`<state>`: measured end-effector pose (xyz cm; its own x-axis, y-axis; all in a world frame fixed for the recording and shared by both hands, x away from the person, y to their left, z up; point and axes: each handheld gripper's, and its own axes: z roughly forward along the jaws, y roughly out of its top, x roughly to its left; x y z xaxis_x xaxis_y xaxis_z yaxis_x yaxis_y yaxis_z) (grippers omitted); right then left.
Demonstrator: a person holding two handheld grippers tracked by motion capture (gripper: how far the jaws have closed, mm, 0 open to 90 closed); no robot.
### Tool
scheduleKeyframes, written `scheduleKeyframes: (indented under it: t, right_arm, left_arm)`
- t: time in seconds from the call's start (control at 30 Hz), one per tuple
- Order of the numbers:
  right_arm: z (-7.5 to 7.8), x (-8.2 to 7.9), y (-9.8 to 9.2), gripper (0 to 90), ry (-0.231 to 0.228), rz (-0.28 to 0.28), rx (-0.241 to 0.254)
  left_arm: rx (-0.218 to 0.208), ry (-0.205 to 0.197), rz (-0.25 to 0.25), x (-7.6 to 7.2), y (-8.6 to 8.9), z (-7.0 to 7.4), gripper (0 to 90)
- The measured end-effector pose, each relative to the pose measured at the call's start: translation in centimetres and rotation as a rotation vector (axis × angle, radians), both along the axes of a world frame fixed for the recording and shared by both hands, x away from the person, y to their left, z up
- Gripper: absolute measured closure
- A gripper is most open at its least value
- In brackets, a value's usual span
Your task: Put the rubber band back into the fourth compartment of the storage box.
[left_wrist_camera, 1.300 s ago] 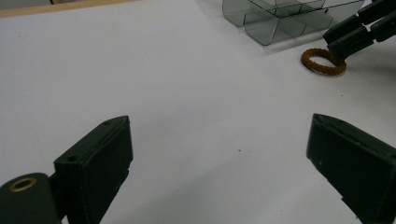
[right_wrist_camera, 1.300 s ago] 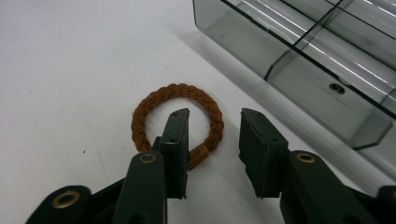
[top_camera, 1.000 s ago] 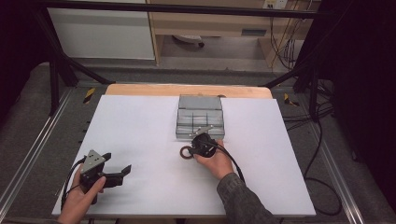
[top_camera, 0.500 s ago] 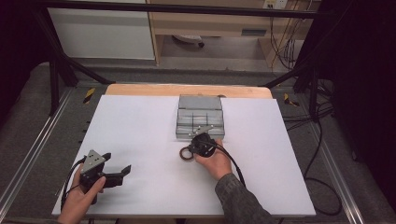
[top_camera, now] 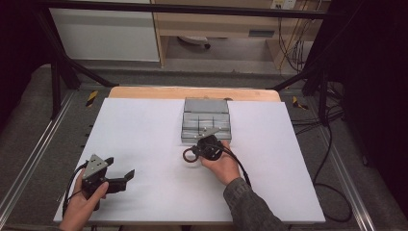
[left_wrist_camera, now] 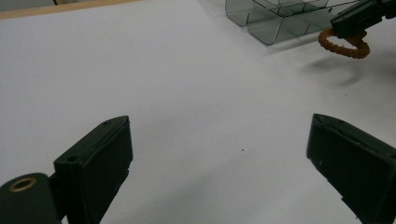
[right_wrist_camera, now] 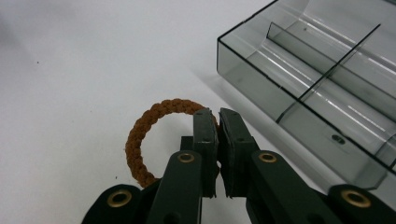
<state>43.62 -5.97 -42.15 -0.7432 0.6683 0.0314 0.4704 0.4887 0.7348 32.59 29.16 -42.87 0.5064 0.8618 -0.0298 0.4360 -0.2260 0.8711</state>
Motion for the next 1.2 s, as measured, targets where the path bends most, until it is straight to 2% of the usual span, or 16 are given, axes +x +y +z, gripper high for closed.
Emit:
scheduleKeyframes:
  t: [0.07,0.3,0.53,0.7,0.9,1.1,1.2]
  right_arm:
    - [0.3,0.1,0.0,85.9,-0.005,-0.003,0.007]
    - [2.1,0.4,0.0,85.9,-0.070,-0.013,0.047]
    - [3.5,0.7,-0.1,85.9,-0.115,-0.022,0.070]
    - [4.4,0.9,-0.3,85.9,-0.161,-0.044,0.116]
    - [5.2,1.4,-0.1,85.9,-0.182,-0.052,0.121]
    - [6.1,1.8,-0.2,85.9,-0.236,-0.069,0.127]
    - [6.4,2.2,-0.3,85.9,-0.246,-0.086,0.134]
  left_arm:
    - [0.001,-0.001,0.000,0.0,0.0,0.0,6.7]
    - [0.001,0.000,-0.001,0.0,0.0,0.0,6.8]
    - [-0.001,0.001,-0.002,0.0,0.0,0.0,6.8]
    - [-0.001,0.001,-0.004,0.0,0.0,0.0,6.7]
    - [-0.002,0.003,-0.007,0.0,-0.1,0.0,6.7]
    - [-0.001,0.003,-0.010,0.0,-0.1,-0.1,6.7]
    - [0.001,0.004,-0.012,0.0,-0.1,-0.1,6.7]
